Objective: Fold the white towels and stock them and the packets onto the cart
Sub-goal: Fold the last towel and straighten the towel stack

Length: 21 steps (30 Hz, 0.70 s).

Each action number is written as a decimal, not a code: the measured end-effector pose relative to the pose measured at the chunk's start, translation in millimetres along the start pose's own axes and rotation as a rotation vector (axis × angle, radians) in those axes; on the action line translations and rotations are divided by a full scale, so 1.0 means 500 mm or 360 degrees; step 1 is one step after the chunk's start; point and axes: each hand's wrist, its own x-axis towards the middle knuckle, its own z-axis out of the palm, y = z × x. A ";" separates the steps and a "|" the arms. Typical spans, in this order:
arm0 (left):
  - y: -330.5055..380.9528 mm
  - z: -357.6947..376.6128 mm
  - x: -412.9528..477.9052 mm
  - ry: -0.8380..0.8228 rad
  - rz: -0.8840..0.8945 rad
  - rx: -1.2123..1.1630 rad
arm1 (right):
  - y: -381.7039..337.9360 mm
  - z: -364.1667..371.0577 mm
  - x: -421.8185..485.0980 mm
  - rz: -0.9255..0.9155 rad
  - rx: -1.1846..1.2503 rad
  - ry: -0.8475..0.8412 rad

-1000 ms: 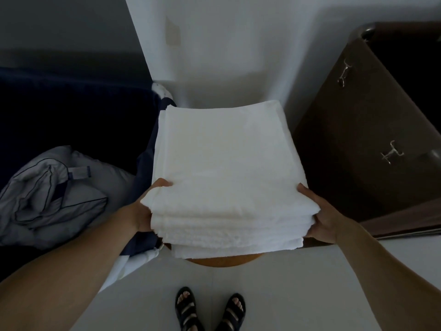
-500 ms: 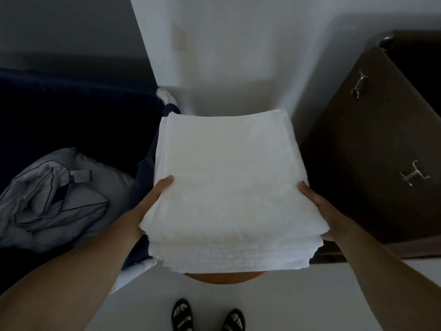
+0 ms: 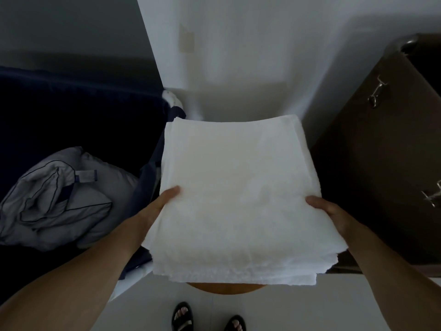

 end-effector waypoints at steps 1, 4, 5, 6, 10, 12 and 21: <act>-0.007 -0.009 0.024 0.0010 0.0066 -0.0026 | -0.011 0.011 -0.006 -0.0028 -0.0017 0.0020; 0.008 -0.006 0.039 0.0133 0.0213 0.0005 | -0.047 0.042 -0.005 -0.0130 -0.0031 0.0022; 0.008 -0.008 0.049 0.0172 0.0262 0.0030 | -0.057 0.046 -0.001 -0.0145 -0.0047 0.0060; 0.014 0.000 0.049 0.0155 0.0250 0.0027 | -0.064 0.046 0.004 -0.0172 -0.0072 0.0095; 0.021 0.006 0.054 -0.0004 -0.0105 -0.0109 | -0.068 0.053 0.006 -0.0175 -0.0199 0.0219; 0.023 0.012 0.039 -0.0006 -0.0145 -0.0080 | -0.064 0.052 -0.003 -0.0169 -0.0218 0.0240; -0.026 -0.001 0.016 -0.0228 -0.0301 -0.0021 | -0.048 0.003 -0.022 0.0060 -0.0261 0.0046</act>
